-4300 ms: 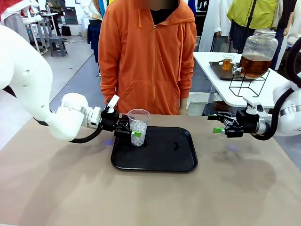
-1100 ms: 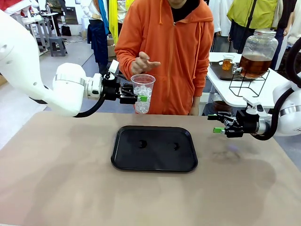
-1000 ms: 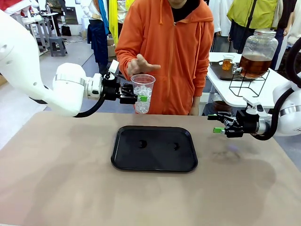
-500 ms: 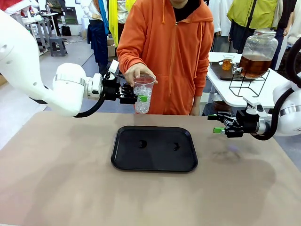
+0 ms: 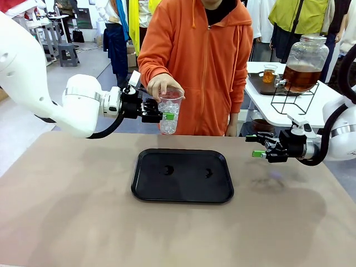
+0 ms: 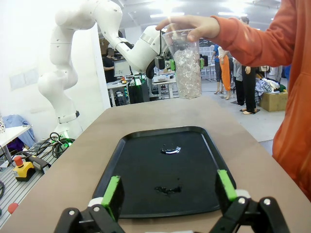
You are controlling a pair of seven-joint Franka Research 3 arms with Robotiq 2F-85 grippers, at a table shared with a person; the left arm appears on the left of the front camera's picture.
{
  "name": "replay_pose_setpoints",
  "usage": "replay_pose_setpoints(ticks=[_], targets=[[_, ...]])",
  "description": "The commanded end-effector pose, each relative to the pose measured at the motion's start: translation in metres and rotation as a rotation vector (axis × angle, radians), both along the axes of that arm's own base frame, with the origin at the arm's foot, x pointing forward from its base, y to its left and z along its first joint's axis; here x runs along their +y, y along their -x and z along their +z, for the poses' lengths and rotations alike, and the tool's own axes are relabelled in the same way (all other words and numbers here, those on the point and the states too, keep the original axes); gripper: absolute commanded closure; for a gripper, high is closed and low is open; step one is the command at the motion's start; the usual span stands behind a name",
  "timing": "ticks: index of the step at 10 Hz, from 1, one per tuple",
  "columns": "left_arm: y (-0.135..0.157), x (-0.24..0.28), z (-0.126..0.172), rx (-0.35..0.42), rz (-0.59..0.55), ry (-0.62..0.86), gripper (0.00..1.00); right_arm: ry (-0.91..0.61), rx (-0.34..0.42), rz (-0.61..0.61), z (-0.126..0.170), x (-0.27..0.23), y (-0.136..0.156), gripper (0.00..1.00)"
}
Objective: Pour the drink into the iced cup.
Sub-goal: Open the gripper to release the iced cup you were holding.
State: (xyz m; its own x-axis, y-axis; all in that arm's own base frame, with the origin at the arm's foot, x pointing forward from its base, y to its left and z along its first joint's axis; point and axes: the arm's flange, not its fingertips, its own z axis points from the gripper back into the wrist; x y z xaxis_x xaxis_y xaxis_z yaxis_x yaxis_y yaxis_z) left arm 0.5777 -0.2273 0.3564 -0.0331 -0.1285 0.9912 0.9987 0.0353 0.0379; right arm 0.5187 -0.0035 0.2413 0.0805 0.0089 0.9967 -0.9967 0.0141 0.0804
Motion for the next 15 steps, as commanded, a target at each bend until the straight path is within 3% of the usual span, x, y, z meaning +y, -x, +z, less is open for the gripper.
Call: replay_pose_setpoints(ticks=[1, 8, 9, 10, 11, 15], targets=[[0.001, 0.0, 0.004, -0.005, -0.003, 0.002, 0.39, -0.005, -0.006, -0.002, 0.003, 0.001, -0.001, 0.0], [0.001, 0.0, 0.004, -0.005, -0.003, 0.002, 0.39, -0.005, -0.006, -0.002, 0.003, 0.001, -0.001, 0.0], [0.0, 0.0, 0.0, -0.001, 0.0, 0.0, 0.26, -0.005, -0.006, -0.002, 0.003, 0.001, -0.001, 0.0], [0.002, 0.004, 0.0, 0.0, 0.003, 0.005, 0.06, -0.005, -0.006, -0.002, 0.003, 0.001, -0.001, 0.0], [0.005, 0.011, -0.001, 0.0, 0.005, 0.009, 0.0, -0.005, -0.006, -0.002, 0.003, 0.001, -0.001, 0.0], [0.022, 0.052, -0.01, 0.01, 0.027, 0.004, 0.0, -0.005, -0.006, -0.002, 0.003, 0.001, -0.001, 0.0]])
